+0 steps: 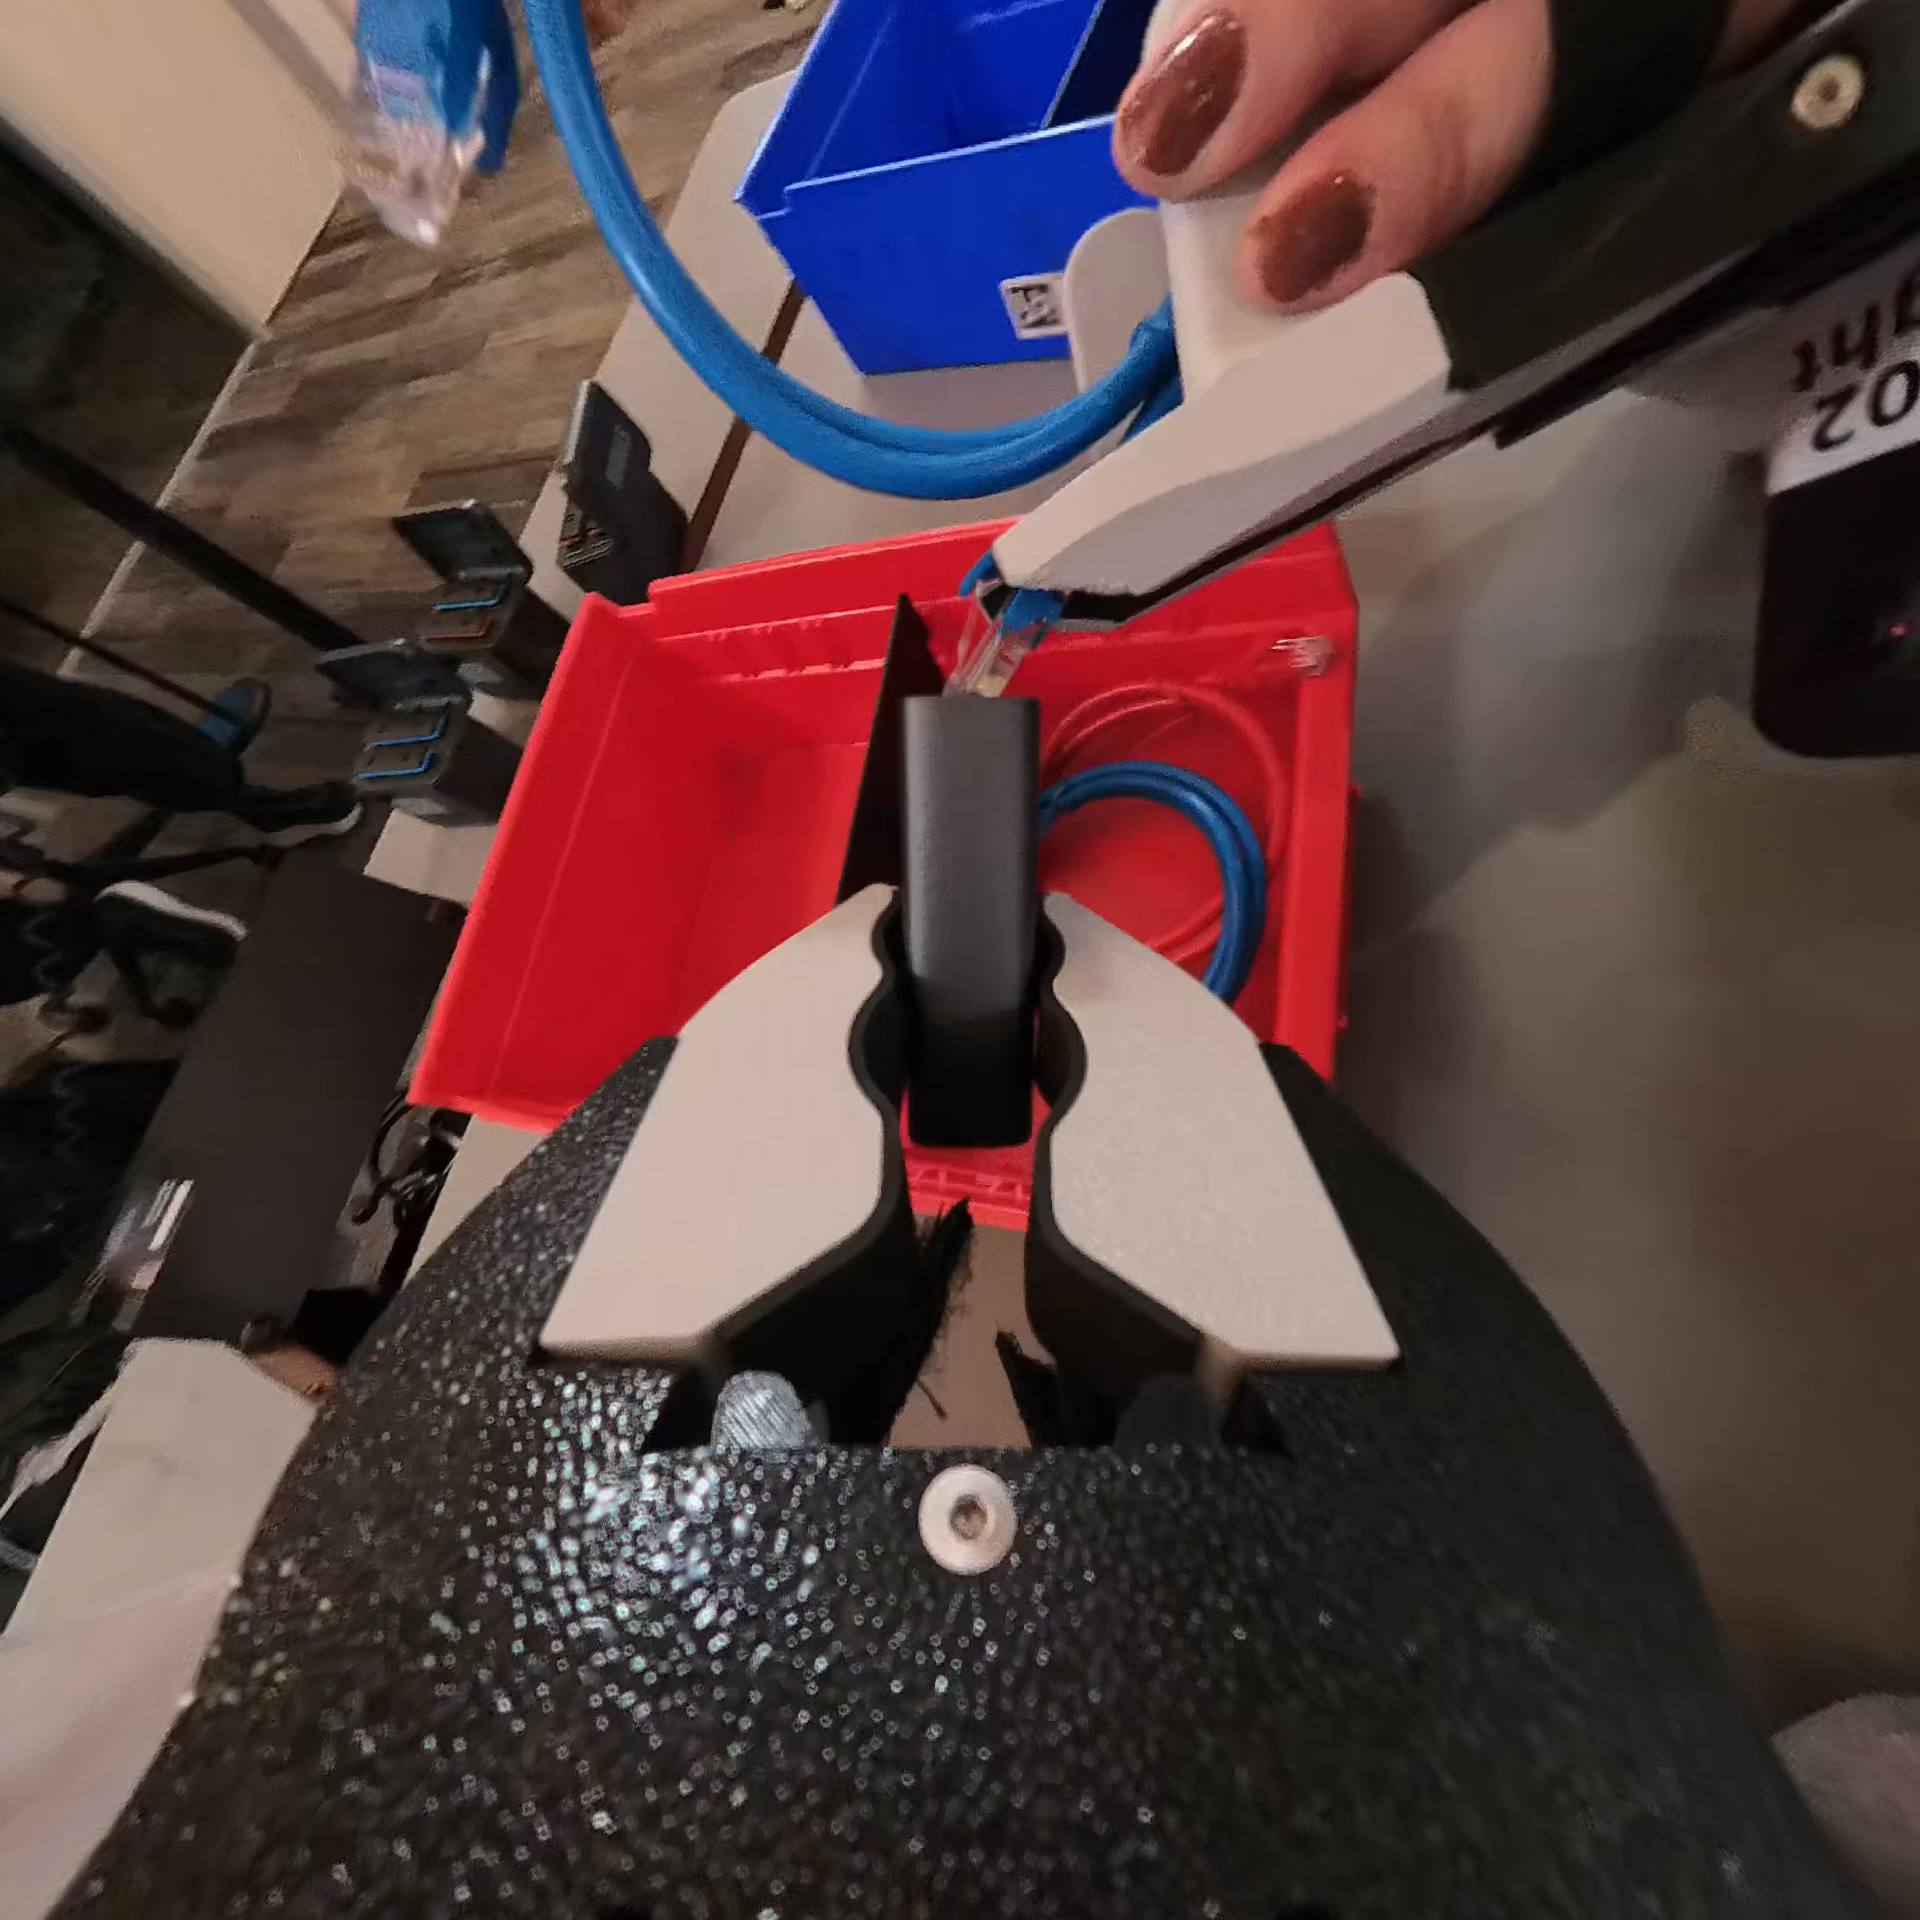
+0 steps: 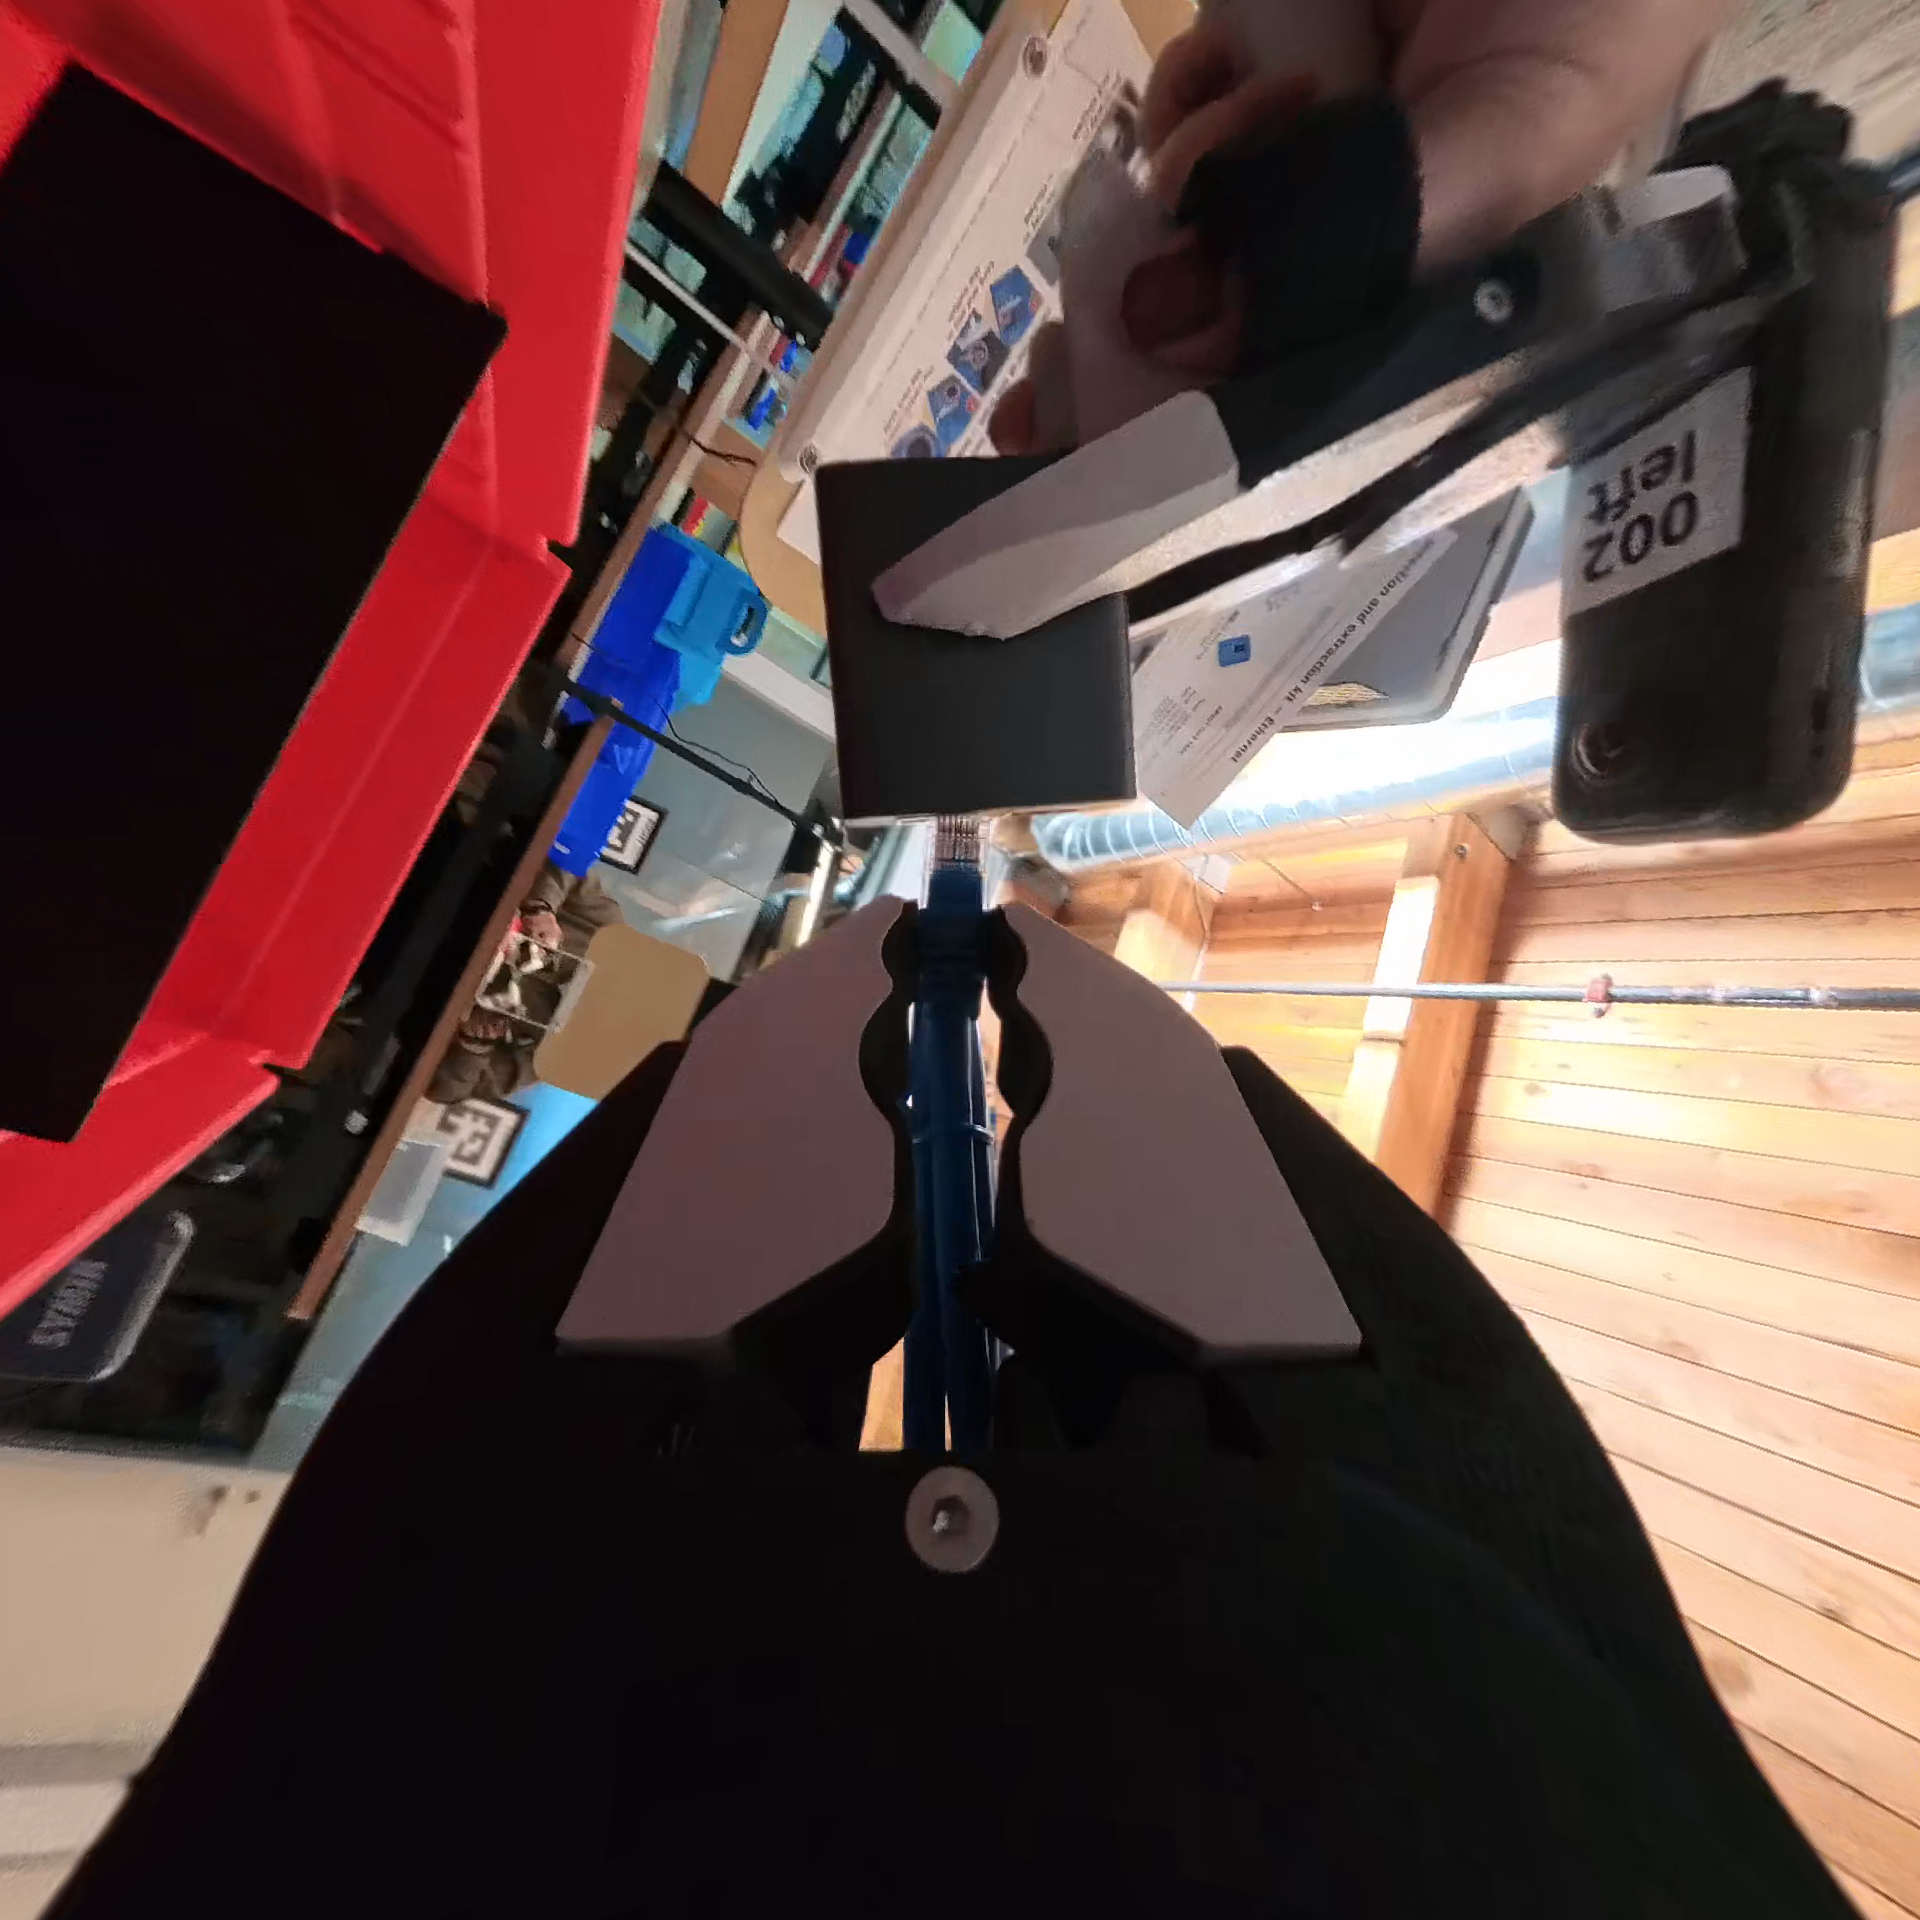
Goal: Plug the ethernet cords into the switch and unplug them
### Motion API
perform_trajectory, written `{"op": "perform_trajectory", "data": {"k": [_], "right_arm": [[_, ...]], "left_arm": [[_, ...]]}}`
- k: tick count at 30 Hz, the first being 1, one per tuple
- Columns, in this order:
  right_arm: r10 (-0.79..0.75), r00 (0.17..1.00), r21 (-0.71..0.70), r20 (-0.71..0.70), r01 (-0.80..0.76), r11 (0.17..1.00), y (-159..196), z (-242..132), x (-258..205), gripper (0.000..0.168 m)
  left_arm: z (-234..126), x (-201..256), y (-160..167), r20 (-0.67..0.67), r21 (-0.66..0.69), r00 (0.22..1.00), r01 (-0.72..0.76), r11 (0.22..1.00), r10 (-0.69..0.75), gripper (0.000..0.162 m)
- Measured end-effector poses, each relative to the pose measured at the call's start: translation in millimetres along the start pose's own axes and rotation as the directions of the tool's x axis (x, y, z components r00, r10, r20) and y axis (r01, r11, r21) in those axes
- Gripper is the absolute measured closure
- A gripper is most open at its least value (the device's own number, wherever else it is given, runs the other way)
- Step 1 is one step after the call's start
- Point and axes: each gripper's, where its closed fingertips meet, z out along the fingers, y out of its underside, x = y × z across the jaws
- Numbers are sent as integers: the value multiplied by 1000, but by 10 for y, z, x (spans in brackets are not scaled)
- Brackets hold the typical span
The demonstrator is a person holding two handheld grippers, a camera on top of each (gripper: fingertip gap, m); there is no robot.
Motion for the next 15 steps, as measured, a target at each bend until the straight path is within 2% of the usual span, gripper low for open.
{"op": "perform_trajectory", "data": {"k": [5,11,15], "right_arm": [[21,999,72,45,-24,997,-147,-148,35,158],[78,992,120,104,-91,989,-231,-248,50,157],[70,991,120,116,-84,989,-256,-254,44,157]], "left_arm": [[-24,193,41,-109,39,979,-171,984,174,141],[-54,285,23,-173,94,965,-184,978,198,141],[-56,298,30,-162,82,959,-222,971,233,141]]}}
